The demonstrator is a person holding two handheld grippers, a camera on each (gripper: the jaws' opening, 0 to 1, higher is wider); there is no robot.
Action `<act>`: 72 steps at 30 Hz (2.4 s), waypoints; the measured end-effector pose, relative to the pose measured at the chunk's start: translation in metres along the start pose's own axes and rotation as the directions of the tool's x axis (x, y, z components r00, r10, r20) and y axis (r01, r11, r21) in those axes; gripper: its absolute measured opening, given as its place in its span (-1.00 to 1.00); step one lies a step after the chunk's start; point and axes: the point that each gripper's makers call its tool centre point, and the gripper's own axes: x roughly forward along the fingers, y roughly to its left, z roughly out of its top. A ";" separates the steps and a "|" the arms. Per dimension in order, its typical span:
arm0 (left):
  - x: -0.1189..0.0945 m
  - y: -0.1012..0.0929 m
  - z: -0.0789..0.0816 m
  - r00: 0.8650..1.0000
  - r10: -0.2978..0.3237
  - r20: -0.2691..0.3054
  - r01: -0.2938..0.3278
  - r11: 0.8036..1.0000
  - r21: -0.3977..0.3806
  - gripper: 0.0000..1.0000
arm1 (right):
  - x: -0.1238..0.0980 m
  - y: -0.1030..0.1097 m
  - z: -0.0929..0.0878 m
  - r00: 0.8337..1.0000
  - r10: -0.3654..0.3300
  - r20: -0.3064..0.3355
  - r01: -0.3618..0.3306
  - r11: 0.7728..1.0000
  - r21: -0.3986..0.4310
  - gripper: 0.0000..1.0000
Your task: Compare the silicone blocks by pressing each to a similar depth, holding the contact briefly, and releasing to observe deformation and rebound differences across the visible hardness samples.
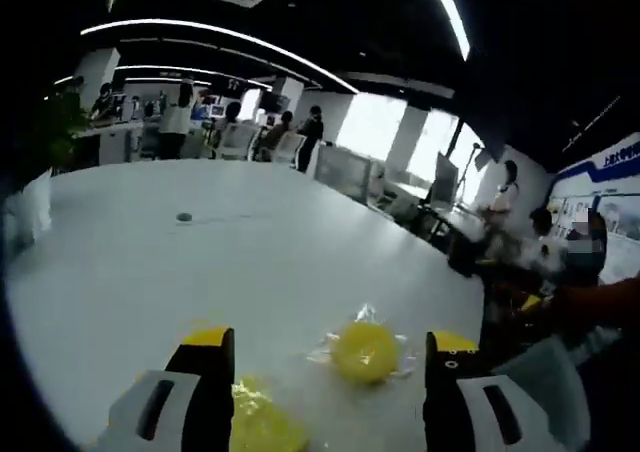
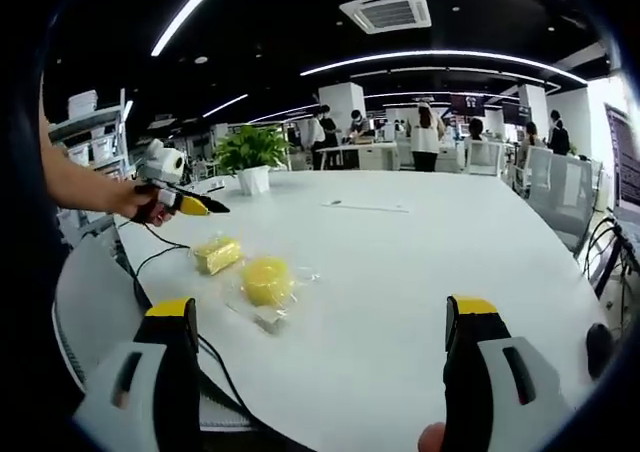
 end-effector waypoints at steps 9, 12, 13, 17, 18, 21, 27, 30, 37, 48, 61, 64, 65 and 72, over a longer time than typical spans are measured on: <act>-0.064 0.020 -0.026 0.996 0.088 0.011 -0.088 0.993 0.076 0.82 | 0.013 0.007 0.003 1.000 0.017 0.000 -0.017 1.000 -0.014 0.93; -0.079 0.029 -0.032 0.993 0.119 0.004 -0.119 0.991 0.065 0.86 | 0.017 0.011 0.002 1.000 0.023 -0.011 -0.024 0.999 -0.024 0.93; -0.083 0.031 -0.034 0.992 0.130 0.005 -0.130 0.989 0.068 0.87 | 0.019 0.013 0.002 1.000 0.026 -0.012 -0.027 0.999 -0.024 0.93; -0.102 0.034 -0.049 0.989 0.150 0.007 -0.150 0.987 0.054 0.98 | 0.023 0.017 0.003 1.000 0.026 -0.014 -0.026 0.999 -0.029 0.93; -0.108 0.038 -0.055 0.988 0.154 0.005 -0.154 0.987 0.045 0.99 | 0.024 0.018 0.002 1.000 0.024 -0.016 -0.024 0.999 -0.030 0.93; -0.120 0.042 -0.063 0.987 0.162 -0.001 -0.162 0.986 0.047 1.00 | 0.026 0.019 0.000 1.000 0.015 -0.023 -0.016 0.999 -0.038 0.93; -0.148 0.057 -0.087 0.983 0.182 -0.020 -0.182 0.983 0.034 1.00 | 0.030 0.025 -0.003 0.999 -0.004 -0.038 0.001 0.997 -0.078 0.93; -0.161 0.068 -0.094 0.976 0.216 -0.001 -0.216 0.976 0.010 1.00 | 0.031 0.029 -0.004 0.999 0.002 -0.046 -0.006 0.996 -0.091 0.93; -0.197 0.088 -0.113 0.945 0.326 -0.032 -0.327 0.945 -0.032 1.00 | 0.031 0.033 -0.016 0.997 0.021 -0.071 -0.026 0.998 -0.063 0.93; -0.164 0.056 -0.088 0.973 0.227 0.031 -0.228 0.973 0.028 1.00 | 0.033 0.029 -0.015 0.997 0.018 -0.072 -0.022 0.999 -0.045 0.93; -0.155 0.040 -0.088 0.979 0.204 0.019 -0.205 0.977 0.058 1.00 | 0.035 0.040 -0.026 0.996 0.023 -0.083 -0.025 0.999 -0.024 0.93; -0.156 0.038 -0.088 0.980 0.201 0.013 -0.201 0.978 0.053 1.00 | 0.036 0.041 -0.024 0.997 0.023 -0.076 -0.026 0.999 -0.033 0.93; -0.156 0.037 -0.087 0.980 0.201 0.014 -0.201 0.978 0.054 1.00 | 0.036 0.040 -0.024 0.997 0.023 -0.075 -0.026 0.999 -0.037 0.93; -0.160 0.047 -0.085 0.976 0.213 0.033 -0.215 0.976 0.043 1.00 | 0.037 0.040 -0.020 0.998 0.021 -0.051 -0.024 0.998 -0.055 0.93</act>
